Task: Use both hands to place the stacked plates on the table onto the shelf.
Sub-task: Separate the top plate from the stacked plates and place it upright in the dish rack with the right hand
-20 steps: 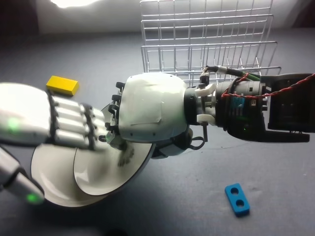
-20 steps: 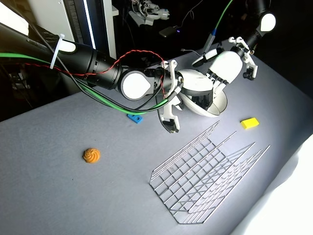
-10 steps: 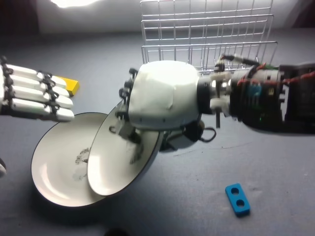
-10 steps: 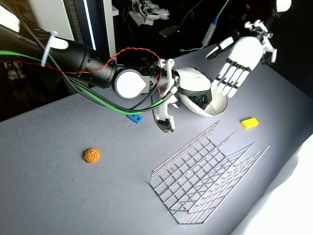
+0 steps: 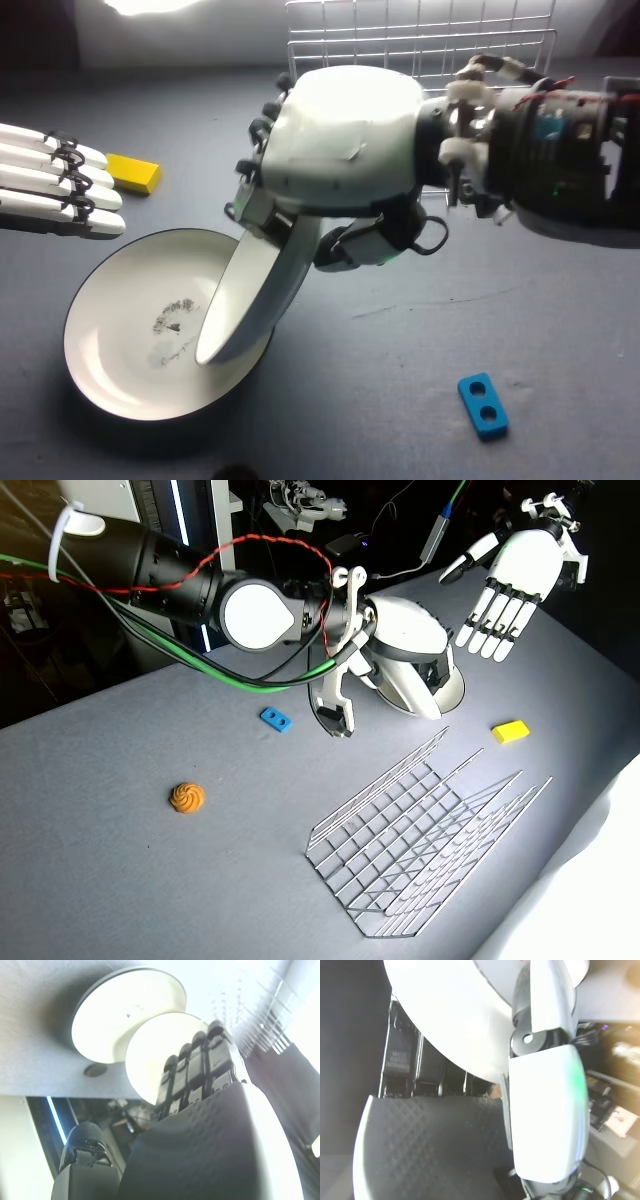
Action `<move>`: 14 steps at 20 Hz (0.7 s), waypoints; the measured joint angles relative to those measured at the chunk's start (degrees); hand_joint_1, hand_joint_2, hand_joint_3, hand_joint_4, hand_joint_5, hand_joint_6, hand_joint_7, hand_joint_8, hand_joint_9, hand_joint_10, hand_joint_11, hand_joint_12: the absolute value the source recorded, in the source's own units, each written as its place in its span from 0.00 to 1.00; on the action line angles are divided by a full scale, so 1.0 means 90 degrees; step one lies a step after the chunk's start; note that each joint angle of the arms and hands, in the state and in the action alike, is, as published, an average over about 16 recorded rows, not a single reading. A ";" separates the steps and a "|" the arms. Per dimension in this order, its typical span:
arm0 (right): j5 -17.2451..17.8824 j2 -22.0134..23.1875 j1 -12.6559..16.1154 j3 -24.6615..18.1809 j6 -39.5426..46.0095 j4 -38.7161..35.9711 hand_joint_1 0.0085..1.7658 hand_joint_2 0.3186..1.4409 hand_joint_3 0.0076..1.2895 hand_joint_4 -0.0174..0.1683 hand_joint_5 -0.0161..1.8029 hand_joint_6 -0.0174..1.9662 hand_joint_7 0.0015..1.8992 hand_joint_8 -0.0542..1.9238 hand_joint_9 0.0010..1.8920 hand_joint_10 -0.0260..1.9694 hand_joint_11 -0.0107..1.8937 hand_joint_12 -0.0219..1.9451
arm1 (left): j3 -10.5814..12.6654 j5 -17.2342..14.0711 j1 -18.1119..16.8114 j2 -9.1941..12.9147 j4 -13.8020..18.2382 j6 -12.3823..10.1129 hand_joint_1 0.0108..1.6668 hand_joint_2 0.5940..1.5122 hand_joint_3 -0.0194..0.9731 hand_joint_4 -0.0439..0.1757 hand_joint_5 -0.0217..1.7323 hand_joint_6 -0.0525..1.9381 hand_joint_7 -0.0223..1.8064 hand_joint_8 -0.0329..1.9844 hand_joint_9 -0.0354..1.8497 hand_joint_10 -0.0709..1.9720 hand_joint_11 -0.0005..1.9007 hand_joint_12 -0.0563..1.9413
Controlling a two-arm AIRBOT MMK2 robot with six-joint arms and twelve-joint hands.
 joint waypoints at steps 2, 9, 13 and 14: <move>-0.0093 0.0148 0.0082 -0.0148 0.0028 0.0179 0.69 0.58 0.01 0.20 0.51 0.55 0.52 0.51 0.64 0.02 0.42 0.48 | 0.0009 0.0000 -0.0005 0.0013 0.0014 -0.0032 0.00 0.55 0.04 0.20 0.02 0.03 0.02 0.02 0.03 0.04 0.01 0.03; -0.0249 0.0635 0.0307 -0.0523 0.0527 0.0664 0.69 0.61 0.01 0.20 0.51 0.55 0.53 0.51 0.63 0.02 0.42 0.51 | 0.0045 0.0037 0.0028 0.0003 0.0067 -0.0061 0.00 0.55 0.04 0.20 0.02 0.03 0.02 0.02 0.03 0.04 0.01 0.03; -0.0223 0.0827 0.0433 -0.0647 0.0941 0.0735 0.69 0.61 0.01 0.20 0.51 0.56 0.53 0.51 0.63 0.02 0.42 0.51 | 0.0067 0.0086 0.0086 -0.0025 0.0104 -0.0062 0.00 0.55 0.04 0.20 0.02 0.03 0.02 0.02 0.03 0.04 0.01 0.03; -0.0207 0.0858 0.0463 -0.0663 0.1046 0.0734 0.69 0.61 0.01 0.20 0.51 0.56 0.53 0.50 0.63 0.02 0.42 0.50 | 0.0072 0.0102 0.0105 -0.0034 0.0113 -0.0062 0.00 0.55 0.04 0.20 0.02 0.03 0.02 0.02 0.03 0.04 0.01 0.03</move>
